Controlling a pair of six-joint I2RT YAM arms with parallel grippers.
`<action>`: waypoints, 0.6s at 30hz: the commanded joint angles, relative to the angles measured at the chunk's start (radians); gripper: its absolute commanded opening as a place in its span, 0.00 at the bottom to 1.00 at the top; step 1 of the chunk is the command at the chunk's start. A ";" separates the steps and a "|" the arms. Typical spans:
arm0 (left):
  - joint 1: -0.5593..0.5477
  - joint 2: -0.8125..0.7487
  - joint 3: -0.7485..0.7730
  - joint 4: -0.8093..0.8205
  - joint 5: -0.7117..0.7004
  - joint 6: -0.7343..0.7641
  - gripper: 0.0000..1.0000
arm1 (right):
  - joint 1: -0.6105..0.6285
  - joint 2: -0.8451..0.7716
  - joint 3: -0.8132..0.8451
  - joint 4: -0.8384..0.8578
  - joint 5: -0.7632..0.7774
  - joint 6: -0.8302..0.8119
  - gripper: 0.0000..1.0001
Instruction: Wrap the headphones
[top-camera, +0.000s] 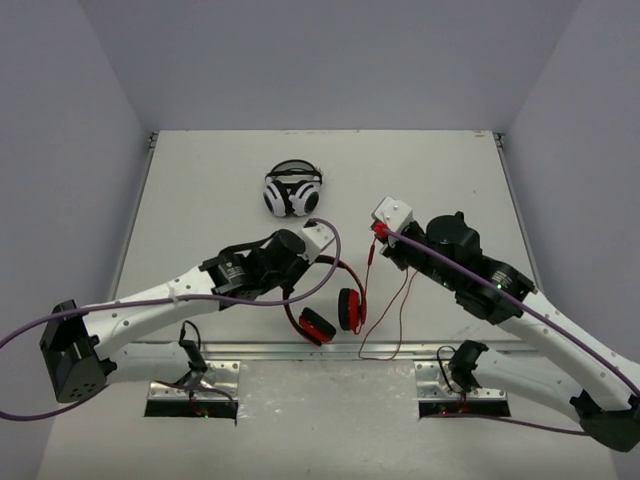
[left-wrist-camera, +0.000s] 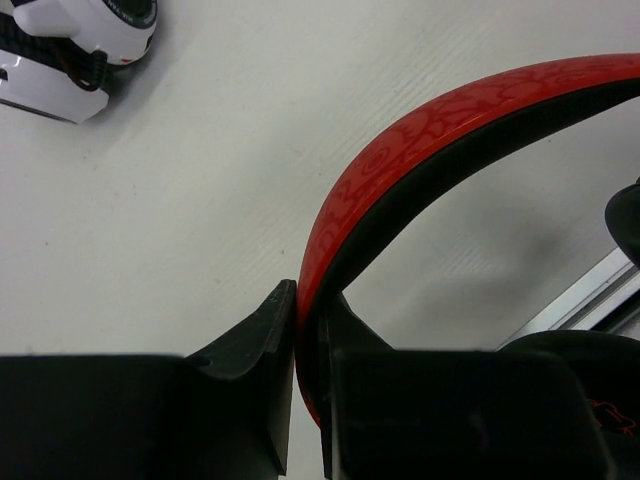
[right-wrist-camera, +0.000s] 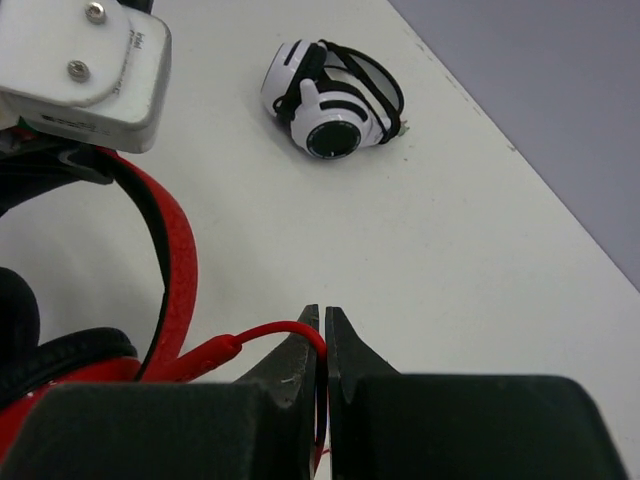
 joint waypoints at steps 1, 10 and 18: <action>-0.023 -0.084 0.013 0.065 0.070 0.028 0.01 | -0.002 0.037 0.053 0.021 -0.004 -0.052 0.01; -0.075 -0.114 0.020 0.047 0.190 0.039 0.01 | -0.005 0.136 0.066 0.073 0.063 -0.107 0.01; -0.097 -0.153 0.021 0.036 0.185 0.031 0.00 | -0.138 0.221 0.089 0.068 0.074 0.022 0.01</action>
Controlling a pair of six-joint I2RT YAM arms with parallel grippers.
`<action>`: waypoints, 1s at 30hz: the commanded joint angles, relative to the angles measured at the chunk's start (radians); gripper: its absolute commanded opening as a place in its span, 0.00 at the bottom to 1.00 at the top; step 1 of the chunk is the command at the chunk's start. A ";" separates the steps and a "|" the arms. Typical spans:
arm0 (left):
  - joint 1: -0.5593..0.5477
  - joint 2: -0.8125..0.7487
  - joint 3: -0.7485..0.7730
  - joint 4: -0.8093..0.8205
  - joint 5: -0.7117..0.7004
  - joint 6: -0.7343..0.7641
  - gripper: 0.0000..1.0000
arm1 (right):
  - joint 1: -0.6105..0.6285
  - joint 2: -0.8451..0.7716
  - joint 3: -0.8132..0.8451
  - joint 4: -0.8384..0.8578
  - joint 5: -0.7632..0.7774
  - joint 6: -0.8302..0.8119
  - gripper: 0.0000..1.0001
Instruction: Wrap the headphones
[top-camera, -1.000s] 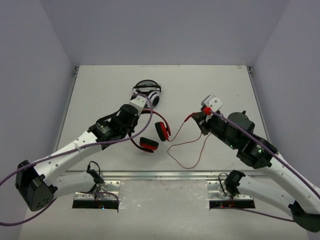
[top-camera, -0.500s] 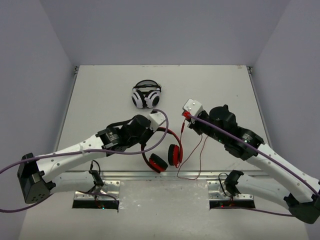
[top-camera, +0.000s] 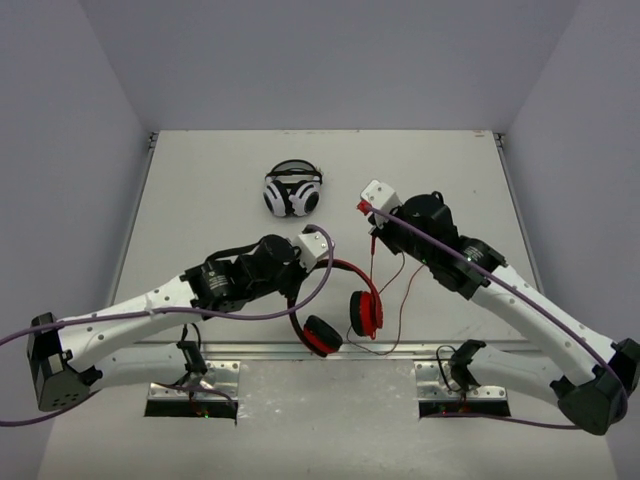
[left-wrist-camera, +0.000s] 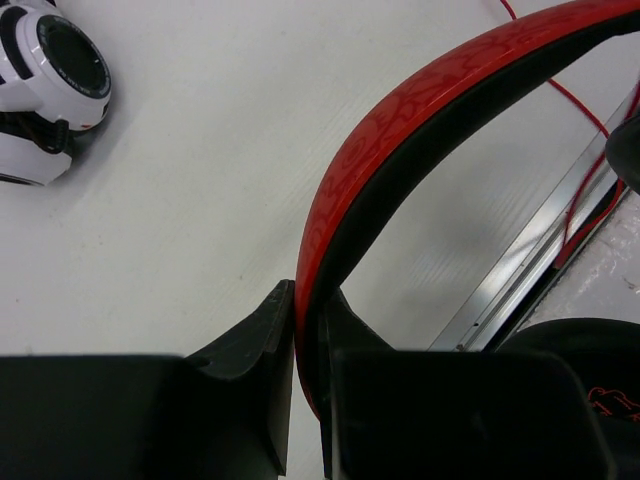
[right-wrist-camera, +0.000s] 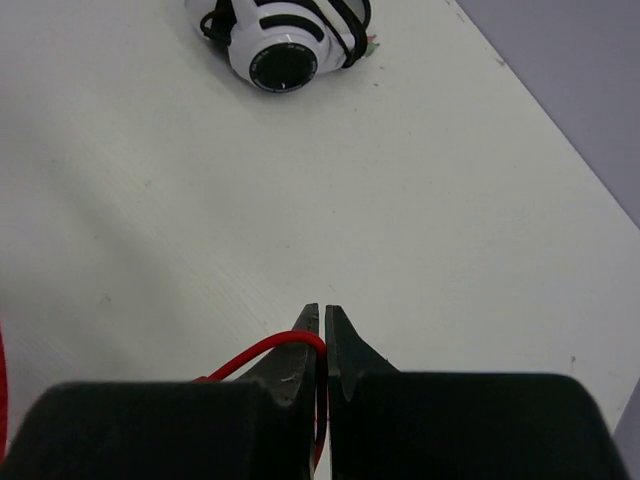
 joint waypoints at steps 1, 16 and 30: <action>-0.028 -0.046 0.024 0.039 0.053 0.005 0.00 | -0.049 0.030 0.044 0.064 0.067 0.074 0.01; -0.030 -0.187 0.147 0.195 0.040 -0.196 0.00 | -0.066 -0.114 -0.328 0.649 -0.632 0.412 0.04; -0.030 -0.225 0.184 0.387 -0.029 -0.391 0.00 | -0.066 -0.021 -0.471 1.223 -0.735 0.689 0.13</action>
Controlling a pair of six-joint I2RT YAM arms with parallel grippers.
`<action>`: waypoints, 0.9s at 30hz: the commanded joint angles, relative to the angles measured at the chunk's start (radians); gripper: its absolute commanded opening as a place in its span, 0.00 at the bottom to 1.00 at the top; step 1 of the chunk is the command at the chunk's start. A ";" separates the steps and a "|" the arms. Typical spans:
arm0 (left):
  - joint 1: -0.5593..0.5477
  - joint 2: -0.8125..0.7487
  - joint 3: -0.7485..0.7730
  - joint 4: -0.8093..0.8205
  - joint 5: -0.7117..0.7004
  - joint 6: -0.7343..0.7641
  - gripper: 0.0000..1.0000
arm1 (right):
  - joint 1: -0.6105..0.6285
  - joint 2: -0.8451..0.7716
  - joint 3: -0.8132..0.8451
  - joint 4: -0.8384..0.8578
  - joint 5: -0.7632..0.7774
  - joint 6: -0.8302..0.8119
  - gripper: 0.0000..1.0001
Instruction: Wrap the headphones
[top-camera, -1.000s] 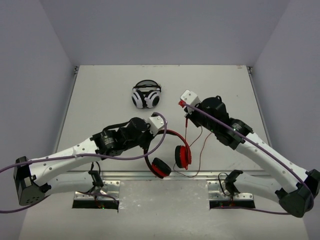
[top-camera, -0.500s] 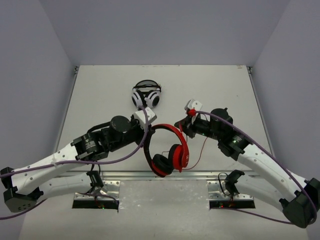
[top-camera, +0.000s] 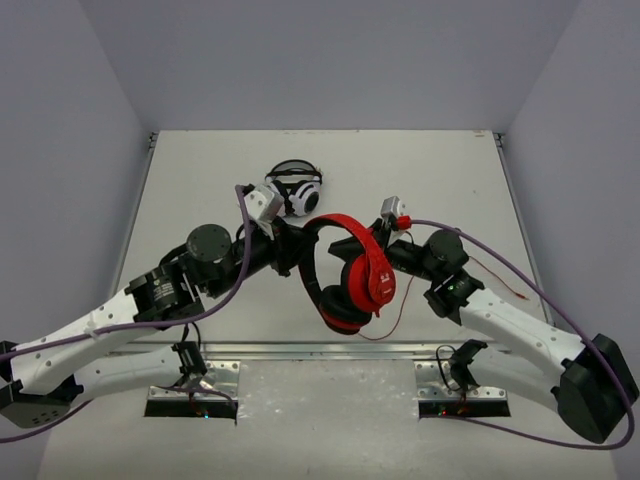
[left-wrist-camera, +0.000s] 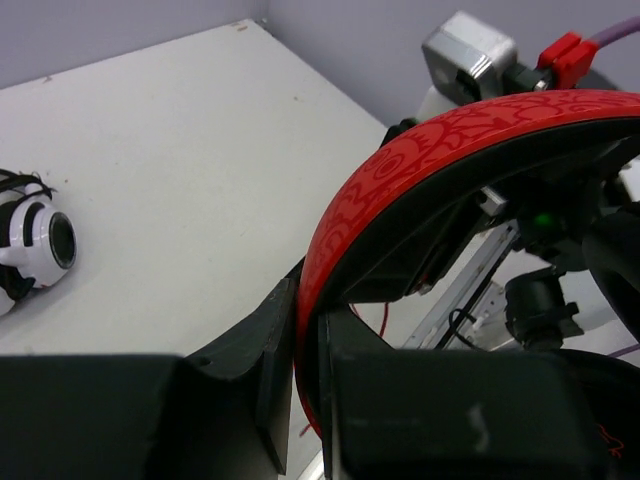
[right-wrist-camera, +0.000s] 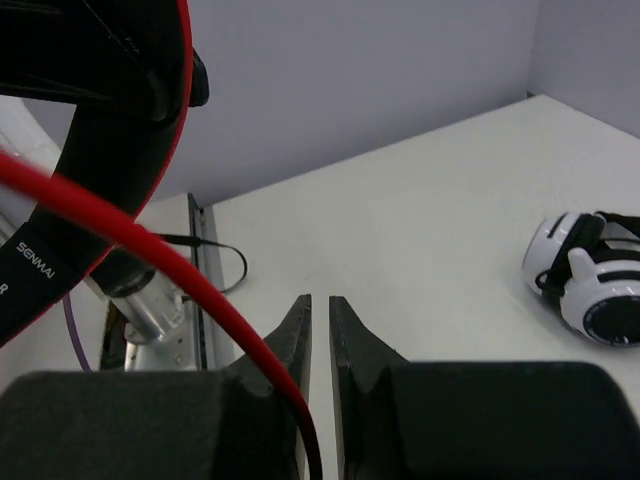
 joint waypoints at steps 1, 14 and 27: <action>-0.012 -0.035 0.049 0.202 -0.031 -0.119 0.00 | -0.005 0.056 -0.031 0.257 -0.044 0.113 0.12; -0.012 -0.121 0.023 0.316 -0.342 -0.398 0.00 | -0.002 0.253 -0.106 0.594 -0.079 0.283 0.05; -0.012 -0.067 0.016 0.401 -0.590 -0.585 0.00 | 0.048 0.349 -0.143 0.719 -0.069 0.350 0.02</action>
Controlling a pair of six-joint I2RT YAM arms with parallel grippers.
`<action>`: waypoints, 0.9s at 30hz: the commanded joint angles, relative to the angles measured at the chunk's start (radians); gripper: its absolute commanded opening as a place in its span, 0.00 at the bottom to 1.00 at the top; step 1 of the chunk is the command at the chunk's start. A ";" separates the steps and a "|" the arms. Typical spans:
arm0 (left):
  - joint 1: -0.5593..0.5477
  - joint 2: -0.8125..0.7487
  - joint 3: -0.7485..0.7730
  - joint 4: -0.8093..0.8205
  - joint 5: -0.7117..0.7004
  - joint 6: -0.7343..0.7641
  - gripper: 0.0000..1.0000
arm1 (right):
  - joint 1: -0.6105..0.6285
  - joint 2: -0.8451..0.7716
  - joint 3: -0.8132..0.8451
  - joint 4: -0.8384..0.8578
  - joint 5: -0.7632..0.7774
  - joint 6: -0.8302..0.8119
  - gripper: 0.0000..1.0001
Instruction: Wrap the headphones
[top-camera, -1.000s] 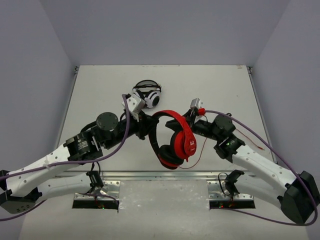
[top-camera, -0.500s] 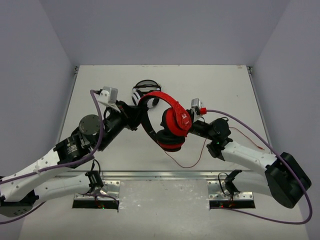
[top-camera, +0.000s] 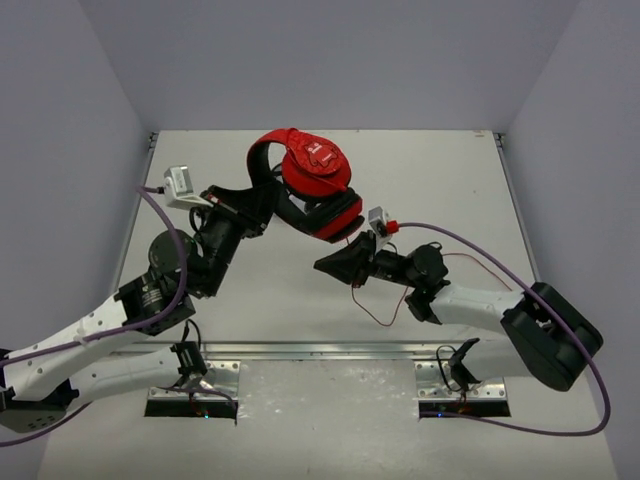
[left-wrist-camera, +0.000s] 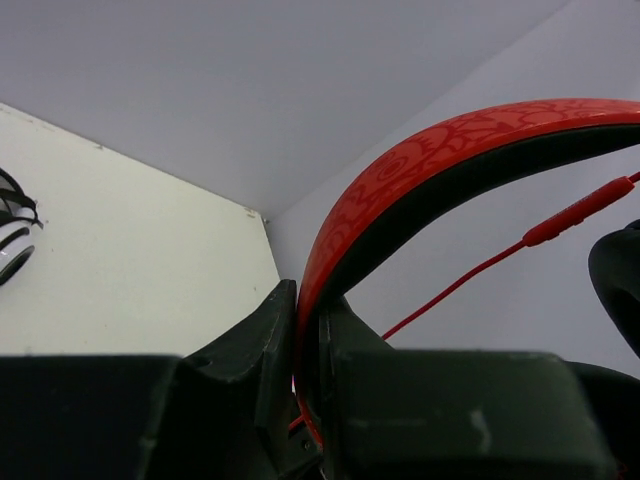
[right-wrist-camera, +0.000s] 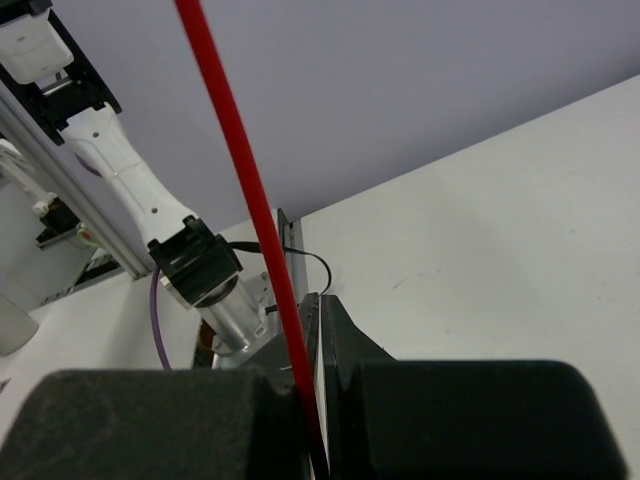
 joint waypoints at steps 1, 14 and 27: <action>-0.010 -0.004 0.034 0.099 -0.122 -0.135 0.00 | 0.017 0.022 0.000 0.079 -0.003 0.027 0.02; -0.004 0.154 0.197 -0.039 -0.595 0.021 0.00 | 0.221 -0.063 -0.043 -0.231 0.161 -0.192 0.01; 0.285 0.487 0.246 -0.245 -0.584 0.200 0.00 | 0.456 -0.295 0.190 -0.900 0.405 -0.539 0.01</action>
